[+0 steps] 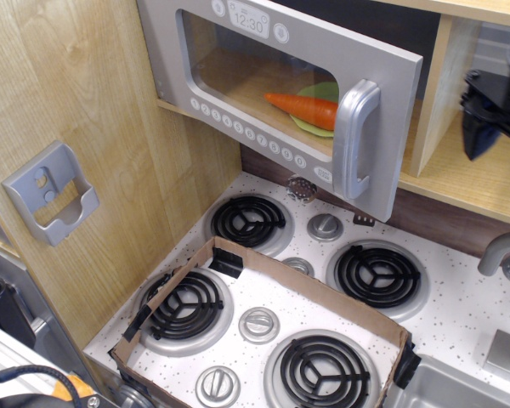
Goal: Open microwave
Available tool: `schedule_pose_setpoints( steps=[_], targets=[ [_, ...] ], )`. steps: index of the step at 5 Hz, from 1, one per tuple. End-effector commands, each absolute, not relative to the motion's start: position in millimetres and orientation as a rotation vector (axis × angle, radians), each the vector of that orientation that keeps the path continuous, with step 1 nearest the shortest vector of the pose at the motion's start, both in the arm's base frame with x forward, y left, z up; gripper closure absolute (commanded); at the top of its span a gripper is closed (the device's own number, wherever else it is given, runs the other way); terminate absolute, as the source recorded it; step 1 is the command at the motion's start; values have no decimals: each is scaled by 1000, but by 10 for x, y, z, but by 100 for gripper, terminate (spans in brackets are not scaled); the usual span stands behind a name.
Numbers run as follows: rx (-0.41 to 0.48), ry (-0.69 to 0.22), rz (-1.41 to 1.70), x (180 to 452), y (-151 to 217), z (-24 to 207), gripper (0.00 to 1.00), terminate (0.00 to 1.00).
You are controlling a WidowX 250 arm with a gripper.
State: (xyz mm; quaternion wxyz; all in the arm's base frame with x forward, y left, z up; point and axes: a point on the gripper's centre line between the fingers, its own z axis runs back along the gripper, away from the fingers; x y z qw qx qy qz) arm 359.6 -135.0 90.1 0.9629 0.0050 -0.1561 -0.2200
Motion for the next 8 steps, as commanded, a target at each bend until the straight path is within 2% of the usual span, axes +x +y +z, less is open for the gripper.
schedule_pose_setpoints(
  steps=[1, 2, 5, 7, 8],
  targets=[
    [22, -332, -568, 3380, -862, 823, 0, 0],
    [21, -328, -462, 3185, -715, 718, 0, 0],
    [-101, -296, 14, 2144, -231, 440, 0, 0],
    [-140, -296, -2, 1965, 99, 224, 0, 0],
    [-130, -277, -16, 1999, 120, 256, 0, 0]
  ],
)
